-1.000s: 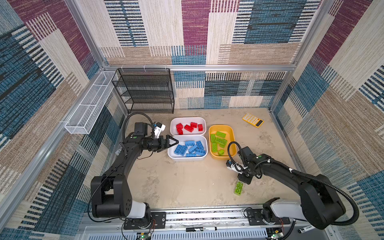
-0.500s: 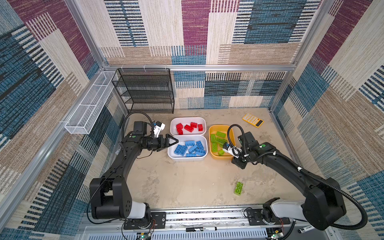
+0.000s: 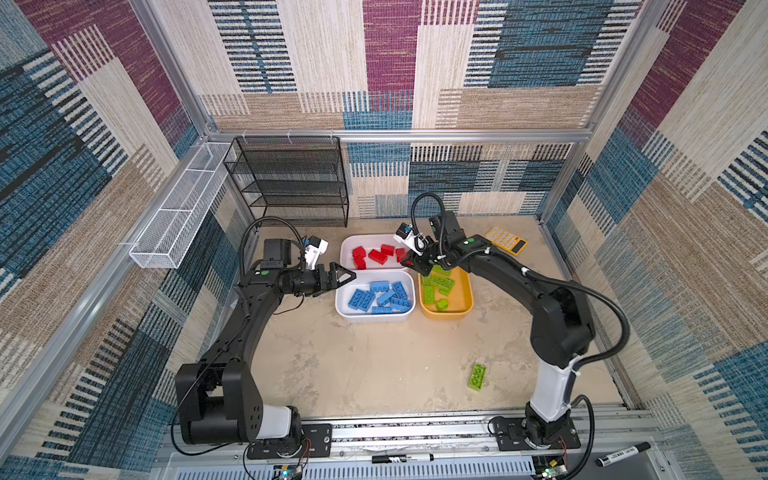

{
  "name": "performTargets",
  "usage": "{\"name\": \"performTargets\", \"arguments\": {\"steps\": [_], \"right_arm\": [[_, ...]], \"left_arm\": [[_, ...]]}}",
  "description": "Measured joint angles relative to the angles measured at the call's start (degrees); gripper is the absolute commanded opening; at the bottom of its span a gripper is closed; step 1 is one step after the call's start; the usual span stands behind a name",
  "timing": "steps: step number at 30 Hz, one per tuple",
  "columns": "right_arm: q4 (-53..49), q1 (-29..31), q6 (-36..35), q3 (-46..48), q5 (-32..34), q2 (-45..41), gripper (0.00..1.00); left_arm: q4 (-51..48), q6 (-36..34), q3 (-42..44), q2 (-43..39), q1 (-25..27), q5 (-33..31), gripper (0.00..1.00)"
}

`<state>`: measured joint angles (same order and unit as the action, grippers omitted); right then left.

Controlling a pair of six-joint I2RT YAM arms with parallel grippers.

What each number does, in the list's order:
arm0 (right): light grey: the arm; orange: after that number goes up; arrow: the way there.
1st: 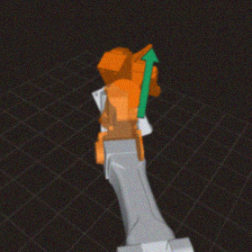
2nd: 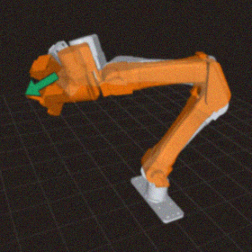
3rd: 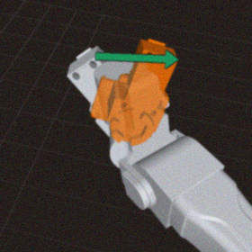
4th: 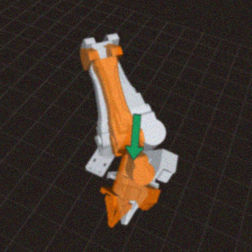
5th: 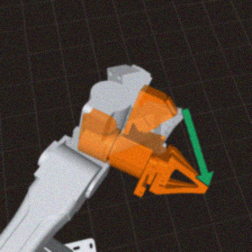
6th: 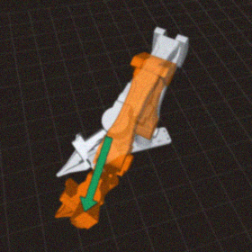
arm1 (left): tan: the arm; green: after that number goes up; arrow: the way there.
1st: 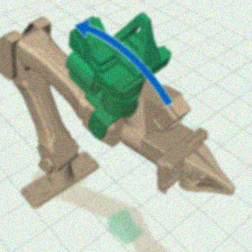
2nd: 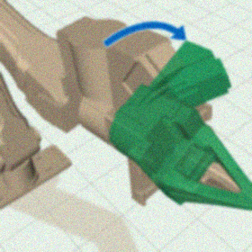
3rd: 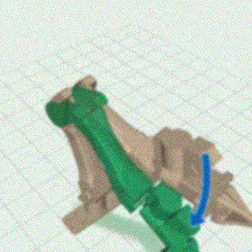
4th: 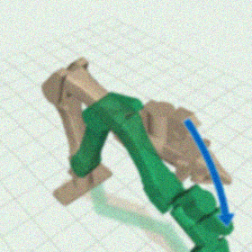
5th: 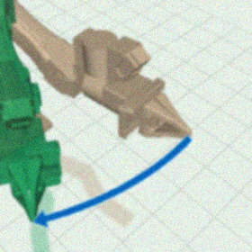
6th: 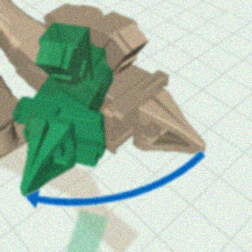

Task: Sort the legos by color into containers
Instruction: 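Carry the small red brick into the farther white box and release it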

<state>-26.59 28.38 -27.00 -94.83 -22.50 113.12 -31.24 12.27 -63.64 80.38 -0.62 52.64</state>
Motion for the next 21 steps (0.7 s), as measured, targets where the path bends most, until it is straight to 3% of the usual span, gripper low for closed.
{"name": "performTargets", "arguments": {"steps": [9,13,15,21], "right_arm": [[2.34,0.33,0.63,-16.61,4.85,17.53,0.29],[1.77,0.37,0.59,-20.55,5.84,20.68,0.51],[1.14,0.39,0.2,-20.0,5.79,20.31,0.6],[-0.55,-0.13,-1.6,-5.57,4.22,8.52,0.67]], "left_arm": [[2.21,1.33,1.25,-0.85,0.0,0.02,0.95],[2.32,1.33,1.29,-0.85,0.0,0.02,0.95],[2.32,1.33,1.29,-0.85,0.0,0.02,0.95],[2.32,1.33,1.29,-0.79,0.0,0.04,0.95]]}}
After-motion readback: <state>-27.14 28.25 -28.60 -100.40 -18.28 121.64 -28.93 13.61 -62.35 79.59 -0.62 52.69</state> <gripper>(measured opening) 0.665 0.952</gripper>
